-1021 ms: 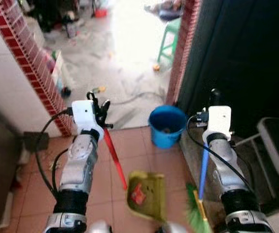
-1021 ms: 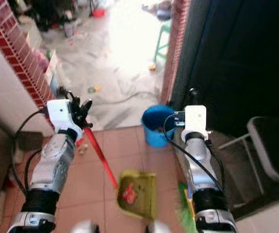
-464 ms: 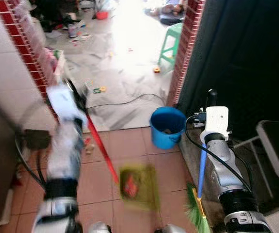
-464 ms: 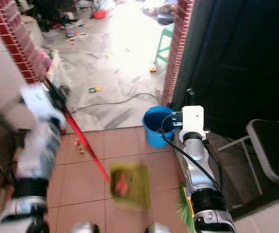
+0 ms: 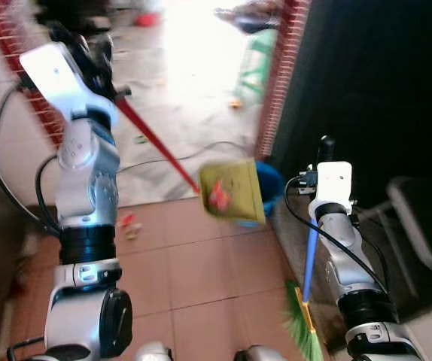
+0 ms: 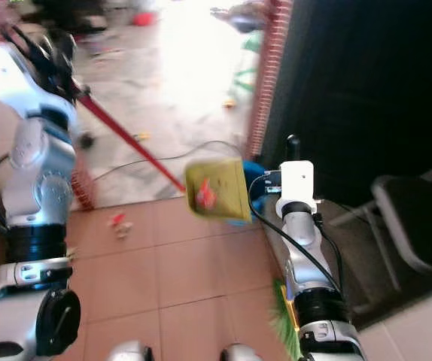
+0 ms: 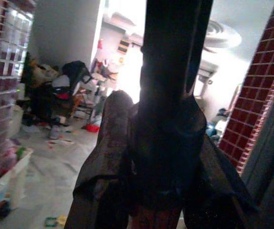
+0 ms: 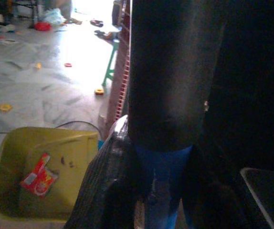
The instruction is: Sweep floor
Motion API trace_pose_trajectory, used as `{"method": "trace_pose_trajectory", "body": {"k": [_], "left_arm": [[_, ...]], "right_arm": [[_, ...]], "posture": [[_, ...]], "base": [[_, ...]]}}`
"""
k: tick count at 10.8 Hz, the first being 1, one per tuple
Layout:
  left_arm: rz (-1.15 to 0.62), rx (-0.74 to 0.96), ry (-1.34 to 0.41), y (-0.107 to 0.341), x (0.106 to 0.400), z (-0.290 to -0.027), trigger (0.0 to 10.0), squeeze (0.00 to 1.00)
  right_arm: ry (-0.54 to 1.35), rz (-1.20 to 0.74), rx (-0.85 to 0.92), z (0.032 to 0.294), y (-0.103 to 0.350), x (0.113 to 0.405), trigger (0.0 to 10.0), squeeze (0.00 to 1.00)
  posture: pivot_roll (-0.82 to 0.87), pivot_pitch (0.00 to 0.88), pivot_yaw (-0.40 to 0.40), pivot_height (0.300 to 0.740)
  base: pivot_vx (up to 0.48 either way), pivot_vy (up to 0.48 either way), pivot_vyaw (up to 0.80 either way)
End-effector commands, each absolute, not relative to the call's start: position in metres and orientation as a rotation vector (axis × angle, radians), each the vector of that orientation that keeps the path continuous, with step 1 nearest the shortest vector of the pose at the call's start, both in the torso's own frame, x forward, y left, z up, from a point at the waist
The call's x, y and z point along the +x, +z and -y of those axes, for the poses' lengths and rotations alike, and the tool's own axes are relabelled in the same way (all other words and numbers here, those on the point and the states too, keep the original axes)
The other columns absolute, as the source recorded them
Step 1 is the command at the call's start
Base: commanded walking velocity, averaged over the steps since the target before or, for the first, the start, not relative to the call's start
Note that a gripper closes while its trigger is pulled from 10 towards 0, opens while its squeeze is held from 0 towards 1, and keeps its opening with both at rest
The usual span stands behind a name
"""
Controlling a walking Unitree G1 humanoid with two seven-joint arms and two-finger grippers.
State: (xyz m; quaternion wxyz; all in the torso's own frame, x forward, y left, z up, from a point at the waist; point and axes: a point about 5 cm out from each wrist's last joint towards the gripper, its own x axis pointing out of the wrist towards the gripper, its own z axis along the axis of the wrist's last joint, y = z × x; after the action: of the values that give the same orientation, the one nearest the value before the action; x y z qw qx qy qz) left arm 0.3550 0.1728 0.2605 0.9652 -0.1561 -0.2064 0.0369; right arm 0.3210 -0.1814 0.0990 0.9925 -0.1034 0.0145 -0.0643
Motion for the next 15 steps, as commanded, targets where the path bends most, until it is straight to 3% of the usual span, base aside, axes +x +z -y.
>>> {"method": "trace_pose_trajectory", "body": {"k": [1,15], "left_arm": [[0.526,-0.348,0.075,0.285,0.349,-0.175,10.0,0.0],[0.496,-0.337,0.075,0.274,0.353,-0.173,10.0,0.0]], "right_arm": [[-0.114,-0.007,-0.219,0.18,0.104,0.324,10.0,0.0],[-0.082,-0.014,-0.226,0.175,0.098,0.323,10.0,0.0]], "posture": [[-0.06,0.0,0.004,0.74],[-0.05,0.0,0.007,0.74]], "base": [[0.431,0.0,0.0],[0.476,0.0,0.0]]}}
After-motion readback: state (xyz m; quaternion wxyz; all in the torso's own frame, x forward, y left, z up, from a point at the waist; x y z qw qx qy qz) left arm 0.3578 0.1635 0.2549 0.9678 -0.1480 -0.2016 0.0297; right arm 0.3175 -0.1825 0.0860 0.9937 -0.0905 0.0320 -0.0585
